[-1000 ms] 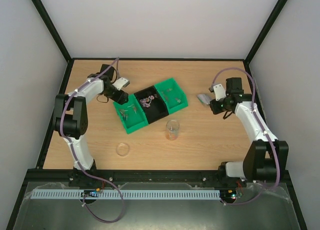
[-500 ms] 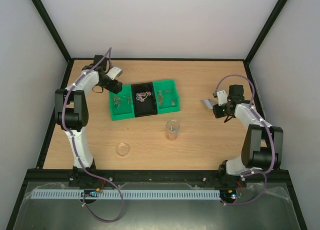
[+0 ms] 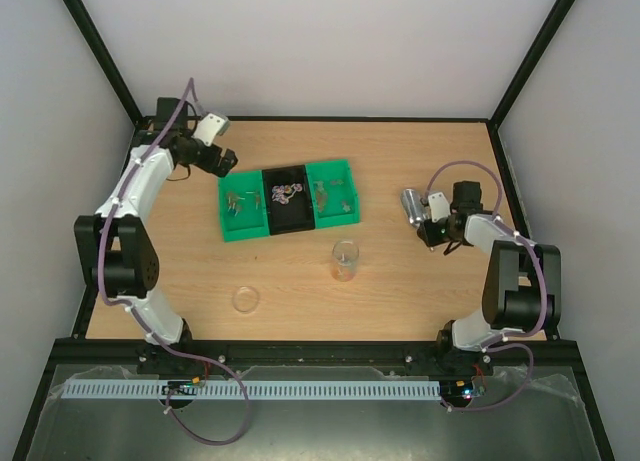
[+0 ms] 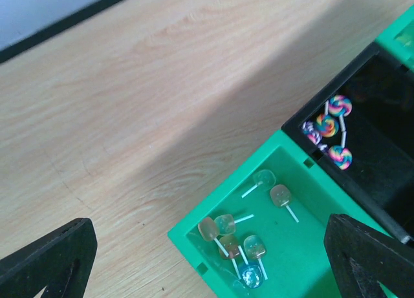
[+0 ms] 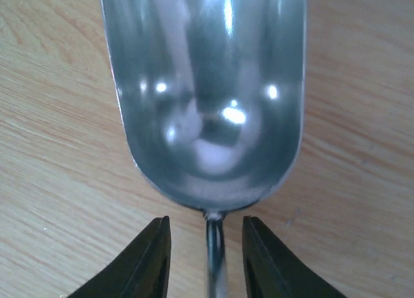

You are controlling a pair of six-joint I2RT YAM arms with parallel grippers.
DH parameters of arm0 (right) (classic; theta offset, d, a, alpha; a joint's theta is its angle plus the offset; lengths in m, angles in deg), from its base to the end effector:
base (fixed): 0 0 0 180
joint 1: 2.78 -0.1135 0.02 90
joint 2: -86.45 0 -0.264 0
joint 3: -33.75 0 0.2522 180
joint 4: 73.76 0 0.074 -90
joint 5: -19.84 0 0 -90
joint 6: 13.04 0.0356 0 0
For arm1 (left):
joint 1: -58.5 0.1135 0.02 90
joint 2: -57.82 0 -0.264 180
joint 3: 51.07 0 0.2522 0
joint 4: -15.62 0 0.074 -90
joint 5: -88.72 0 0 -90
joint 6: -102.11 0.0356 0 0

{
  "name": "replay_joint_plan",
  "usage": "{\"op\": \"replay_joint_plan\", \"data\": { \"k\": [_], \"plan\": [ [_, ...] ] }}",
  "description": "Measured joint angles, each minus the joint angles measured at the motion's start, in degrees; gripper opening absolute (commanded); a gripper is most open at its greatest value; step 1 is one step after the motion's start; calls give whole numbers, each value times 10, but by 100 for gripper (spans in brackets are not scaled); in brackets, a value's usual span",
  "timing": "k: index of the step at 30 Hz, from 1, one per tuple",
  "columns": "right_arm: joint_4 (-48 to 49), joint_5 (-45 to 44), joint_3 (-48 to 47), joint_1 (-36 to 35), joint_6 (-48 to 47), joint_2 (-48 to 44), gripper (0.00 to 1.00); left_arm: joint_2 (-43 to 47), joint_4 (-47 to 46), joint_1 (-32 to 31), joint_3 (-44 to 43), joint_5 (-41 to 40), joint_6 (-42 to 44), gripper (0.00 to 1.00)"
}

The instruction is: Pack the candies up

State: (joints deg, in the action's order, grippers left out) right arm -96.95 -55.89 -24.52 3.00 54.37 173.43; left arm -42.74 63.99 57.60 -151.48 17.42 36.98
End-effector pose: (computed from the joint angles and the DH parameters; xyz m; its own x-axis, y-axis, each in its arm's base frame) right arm 0.2936 -0.0209 0.1706 -0.7022 -0.3031 -0.6442 -0.3503 0.9348 -0.0579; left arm 0.3917 -0.0176 0.2917 -0.5841 0.4076 -0.7020 0.5212 0.8513 0.0606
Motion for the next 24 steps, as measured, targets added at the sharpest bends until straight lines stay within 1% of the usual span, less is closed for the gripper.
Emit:
{"op": "replay_joint_plan", "data": {
  "k": [4, 9, 10, 11, 12, 13, 15, 18, 22, 24],
  "plan": [
    [-17, 9, 12, 0, -8, -10, 49, 33, -13, 20, 9, 42, -10, 99],
    [-51, 23, 9, 0, -16, -56, 67, 80, -46, 45, 49, 97, -49, 99],
    [-61, 26, 5, 0, -17, -66, 75, 87, -46, 47, 50, 103, -53, 99],
    [-72, 31, -1, 0, -18, -76, 89, 92, -46, 52, 49, 112, -54, 99],
    [-83, 37, -11, 0, -22, -85, 98, 96, -38, 57, 46, 124, -49, 99],
    [-95, 42, -22, 0, -23, -92, 99, 97, -21, 63, 38, 141, -37, 99],
    [-118, 54, -49, 0, -30, -100, 98, 95, 11, 75, 25, 161, -9, 99],
    [-149, 76, -90, 0, -39, -108, 99, 95, 63, 89, 23, 171, 46, 99],
    [-190, 113, -140, 0, -49, -111, 99, 106, 128, 93, 63, 163, 139, 99],
    [-205, 131, -158, -2, -55, -111, 99, 123, 172, 90, 100, 157, 205, 99]
  ]
}}
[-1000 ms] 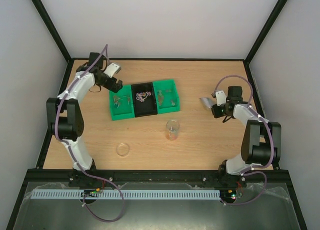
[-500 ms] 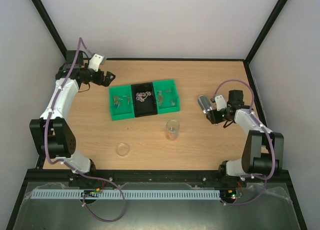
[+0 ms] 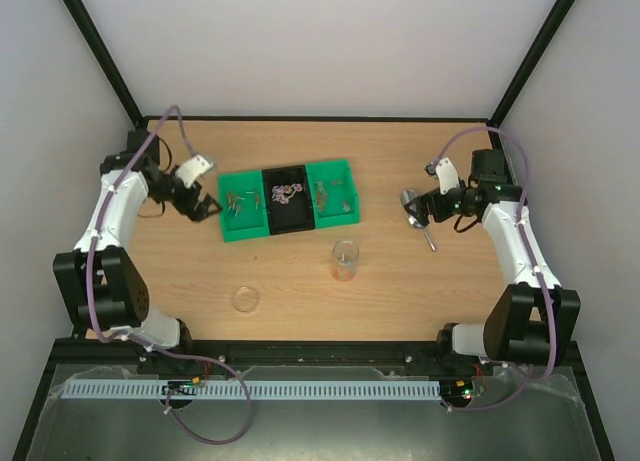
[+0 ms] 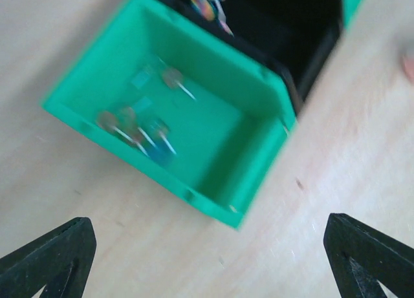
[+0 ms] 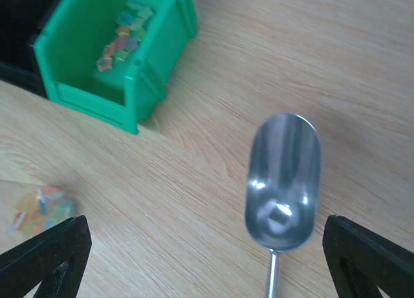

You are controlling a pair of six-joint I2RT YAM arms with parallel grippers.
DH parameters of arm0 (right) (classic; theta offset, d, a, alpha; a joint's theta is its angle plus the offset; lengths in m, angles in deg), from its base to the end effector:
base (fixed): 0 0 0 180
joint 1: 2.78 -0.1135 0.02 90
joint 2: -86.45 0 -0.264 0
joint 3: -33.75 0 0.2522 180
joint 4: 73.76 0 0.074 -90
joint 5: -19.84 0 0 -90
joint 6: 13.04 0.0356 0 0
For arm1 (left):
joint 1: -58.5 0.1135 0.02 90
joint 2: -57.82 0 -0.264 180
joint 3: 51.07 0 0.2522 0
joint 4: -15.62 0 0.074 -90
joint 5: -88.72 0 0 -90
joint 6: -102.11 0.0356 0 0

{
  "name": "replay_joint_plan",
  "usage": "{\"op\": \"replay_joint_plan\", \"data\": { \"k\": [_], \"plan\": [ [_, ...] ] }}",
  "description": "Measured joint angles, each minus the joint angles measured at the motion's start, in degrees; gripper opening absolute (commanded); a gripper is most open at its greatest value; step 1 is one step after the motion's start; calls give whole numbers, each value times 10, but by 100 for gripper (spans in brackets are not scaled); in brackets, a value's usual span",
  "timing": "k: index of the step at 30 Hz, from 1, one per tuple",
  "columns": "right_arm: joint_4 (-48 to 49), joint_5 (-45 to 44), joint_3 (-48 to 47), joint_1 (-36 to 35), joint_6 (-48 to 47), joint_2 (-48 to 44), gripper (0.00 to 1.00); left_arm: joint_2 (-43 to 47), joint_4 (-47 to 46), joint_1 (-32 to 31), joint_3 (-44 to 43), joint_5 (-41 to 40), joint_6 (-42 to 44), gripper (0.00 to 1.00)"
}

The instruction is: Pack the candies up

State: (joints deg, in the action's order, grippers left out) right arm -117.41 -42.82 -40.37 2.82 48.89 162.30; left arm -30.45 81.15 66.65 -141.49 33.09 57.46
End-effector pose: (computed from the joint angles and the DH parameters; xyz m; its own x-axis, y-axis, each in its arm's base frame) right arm 0.2820 -0.0112 0.2867 -0.5148 -0.3695 -0.7736 -0.5401 0.8405 -0.0421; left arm 0.3101 0.0241 0.2944 -0.5270 0.5177 -0.6739 0.7233 0.6896 -0.0359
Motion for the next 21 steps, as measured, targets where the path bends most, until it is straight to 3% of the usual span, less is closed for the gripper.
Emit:
{"op": "replay_joint_plan", "data": {
  "k": [4, 9, 16, 21],
  "plan": [
    [-24, 39, -18, -10, -14, -6, 98, 49, 57, -25, 94, -35, 103, 98],
    [-34, 71, -18, -50, -22, -23, 99, 109, 64, -105, 222, -83, 152, 87],
    [-33, 98, -1, -114, -24, -66, 99, 131, -12, -245, 338, -154, 108, 76],
    [-34, 102, 22, -127, -30, -100, 98, 134, -73, -297, 379, -177, 60, 69]
  ]
}}
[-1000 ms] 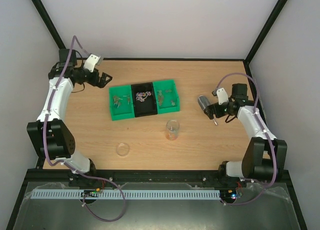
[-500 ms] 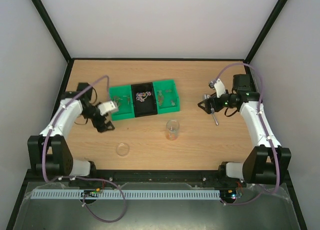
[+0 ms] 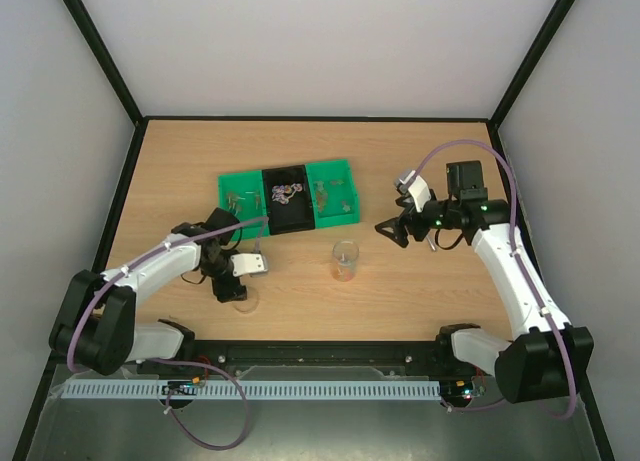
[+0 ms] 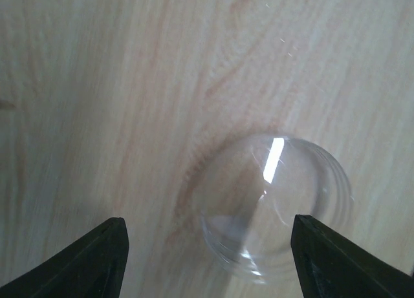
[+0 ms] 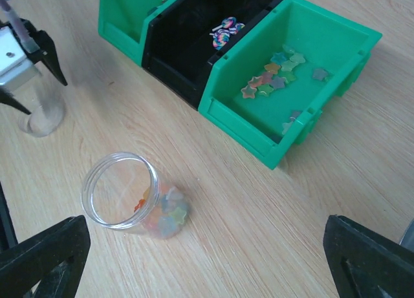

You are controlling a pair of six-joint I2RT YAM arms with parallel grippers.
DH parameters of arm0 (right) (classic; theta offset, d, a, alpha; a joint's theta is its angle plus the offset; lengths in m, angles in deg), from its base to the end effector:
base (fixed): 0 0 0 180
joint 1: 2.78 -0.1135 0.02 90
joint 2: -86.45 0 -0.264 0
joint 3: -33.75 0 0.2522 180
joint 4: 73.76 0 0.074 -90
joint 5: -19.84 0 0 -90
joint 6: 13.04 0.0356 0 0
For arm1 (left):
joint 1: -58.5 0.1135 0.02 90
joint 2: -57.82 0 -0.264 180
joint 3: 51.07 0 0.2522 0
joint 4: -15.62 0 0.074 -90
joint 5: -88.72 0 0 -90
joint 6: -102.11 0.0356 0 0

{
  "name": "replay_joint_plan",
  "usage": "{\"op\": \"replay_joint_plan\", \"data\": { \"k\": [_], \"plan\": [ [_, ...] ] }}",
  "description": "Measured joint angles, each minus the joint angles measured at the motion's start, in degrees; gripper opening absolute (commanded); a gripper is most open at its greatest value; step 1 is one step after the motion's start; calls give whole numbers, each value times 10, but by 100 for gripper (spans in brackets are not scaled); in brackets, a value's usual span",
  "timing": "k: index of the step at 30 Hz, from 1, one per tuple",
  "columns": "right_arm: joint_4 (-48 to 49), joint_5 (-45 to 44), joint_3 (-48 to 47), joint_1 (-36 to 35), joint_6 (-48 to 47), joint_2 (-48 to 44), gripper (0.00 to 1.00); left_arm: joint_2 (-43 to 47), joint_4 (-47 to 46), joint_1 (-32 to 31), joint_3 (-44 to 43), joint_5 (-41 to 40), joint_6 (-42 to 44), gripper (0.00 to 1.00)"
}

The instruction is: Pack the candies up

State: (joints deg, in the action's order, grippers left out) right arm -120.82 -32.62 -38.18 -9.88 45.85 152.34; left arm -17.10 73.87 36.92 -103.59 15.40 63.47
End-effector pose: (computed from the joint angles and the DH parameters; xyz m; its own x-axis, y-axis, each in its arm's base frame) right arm 0.2356 0.0512 0.3139 -0.2713 -0.4466 -0.8526 -0.8110 0.5831 -0.0474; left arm 0.1841 -0.0838 0.1656 -0.2639 0.9090 -0.3227 0.9638 0.2620 -0.0499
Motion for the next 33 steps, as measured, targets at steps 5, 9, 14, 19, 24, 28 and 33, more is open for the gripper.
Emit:
{"op": "replay_joint_plan", "data": {
  "k": [5, 9, 14, 19, 24, 28, 33],
  "plan": [
    [-13, 4, 2, -3, -26, -15, 86, -6, -62, -14, 9, -14, -35, 59],
    [-26, 9, 8, -5, -54, -33, 80, -16, -92, -21, 21, -26, -43, 45],
    [-34, 12, 13, -12, -82, -45, 75, -26, -101, -23, 29, -38, -40, 25],
    [-35, 16, 14, -31, -101, -48, 72, -45, -81, -23, 14, -25, -35, 4],
    [-29, 18, 12, -81, -118, -47, 68, -84, 12, -23, -74, 30, -24, 2],
    [-21, 13, -16, -141, -141, -29, 67, -128, 109, -23, -191, 99, -3, 2],
    [18, -7, -51, -230, -195, 8, 63, -195, 212, -22, -307, 179, 11, 2]
  ]
}}
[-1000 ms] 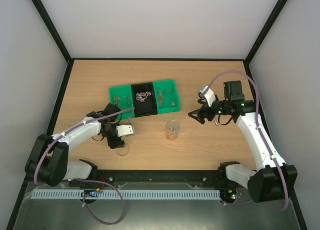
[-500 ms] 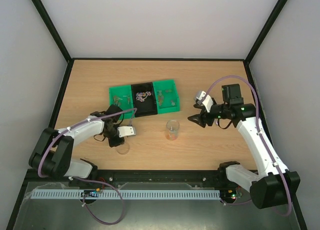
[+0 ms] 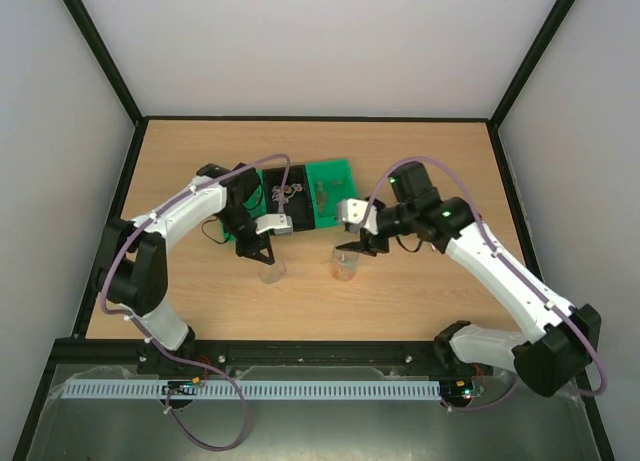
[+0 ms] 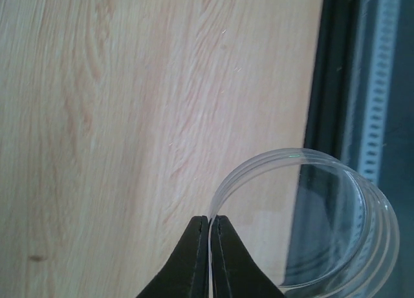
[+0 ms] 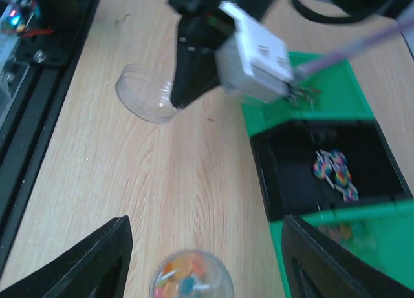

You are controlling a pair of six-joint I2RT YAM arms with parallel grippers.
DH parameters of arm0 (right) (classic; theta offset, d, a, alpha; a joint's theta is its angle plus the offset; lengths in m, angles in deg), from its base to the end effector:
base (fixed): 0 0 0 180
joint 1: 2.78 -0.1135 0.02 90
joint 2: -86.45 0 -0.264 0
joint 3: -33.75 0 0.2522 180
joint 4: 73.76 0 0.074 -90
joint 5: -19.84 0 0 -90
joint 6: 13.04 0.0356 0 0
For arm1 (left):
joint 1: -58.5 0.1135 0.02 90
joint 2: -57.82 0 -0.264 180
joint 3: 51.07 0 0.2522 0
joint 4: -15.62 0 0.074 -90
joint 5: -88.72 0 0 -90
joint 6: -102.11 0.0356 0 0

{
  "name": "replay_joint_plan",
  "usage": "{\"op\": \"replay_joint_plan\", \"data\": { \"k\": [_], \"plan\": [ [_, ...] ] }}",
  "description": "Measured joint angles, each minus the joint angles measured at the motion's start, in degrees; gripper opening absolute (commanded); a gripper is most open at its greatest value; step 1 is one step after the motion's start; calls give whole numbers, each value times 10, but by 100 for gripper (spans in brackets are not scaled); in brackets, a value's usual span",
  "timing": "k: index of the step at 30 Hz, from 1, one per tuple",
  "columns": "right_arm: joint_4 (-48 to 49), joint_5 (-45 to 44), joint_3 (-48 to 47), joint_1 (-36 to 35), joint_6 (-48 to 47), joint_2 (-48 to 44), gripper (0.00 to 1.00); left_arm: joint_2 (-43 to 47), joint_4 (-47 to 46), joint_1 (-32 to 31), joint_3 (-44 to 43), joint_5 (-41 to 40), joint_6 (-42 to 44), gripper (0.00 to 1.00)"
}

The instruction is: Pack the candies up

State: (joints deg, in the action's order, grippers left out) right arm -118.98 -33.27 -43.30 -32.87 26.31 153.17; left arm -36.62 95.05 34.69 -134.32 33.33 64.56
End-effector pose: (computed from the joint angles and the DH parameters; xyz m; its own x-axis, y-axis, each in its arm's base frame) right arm 0.2037 0.1427 0.3426 0.3257 -0.5261 -0.7856 -0.9071 0.0605 -0.4166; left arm 0.2542 -0.1343 0.2245 -0.2986 0.8450 -0.4437 0.9244 0.1404 -0.3547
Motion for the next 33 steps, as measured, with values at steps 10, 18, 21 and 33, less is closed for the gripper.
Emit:
{"op": "replay_joint_plan", "data": {
  "k": [10, 18, 21, 33],
  "plan": [
    [81, -62, 4, -143, -137, 56, 60, -25, 61, 1, -58, 116, -42, 4],
    [123, -87, 25, -197, -192, 70, 54, -45, 70, 1, -61, 186, -75, 4],
    [126, -88, 27, -209, -207, 73, 52, -53, 71, 1, -64, 204, -85, 4],
    [143, -105, 27, -221, -234, 89, 24, -71, 73, 1, -67, 245, -106, 4]
  ]
}}
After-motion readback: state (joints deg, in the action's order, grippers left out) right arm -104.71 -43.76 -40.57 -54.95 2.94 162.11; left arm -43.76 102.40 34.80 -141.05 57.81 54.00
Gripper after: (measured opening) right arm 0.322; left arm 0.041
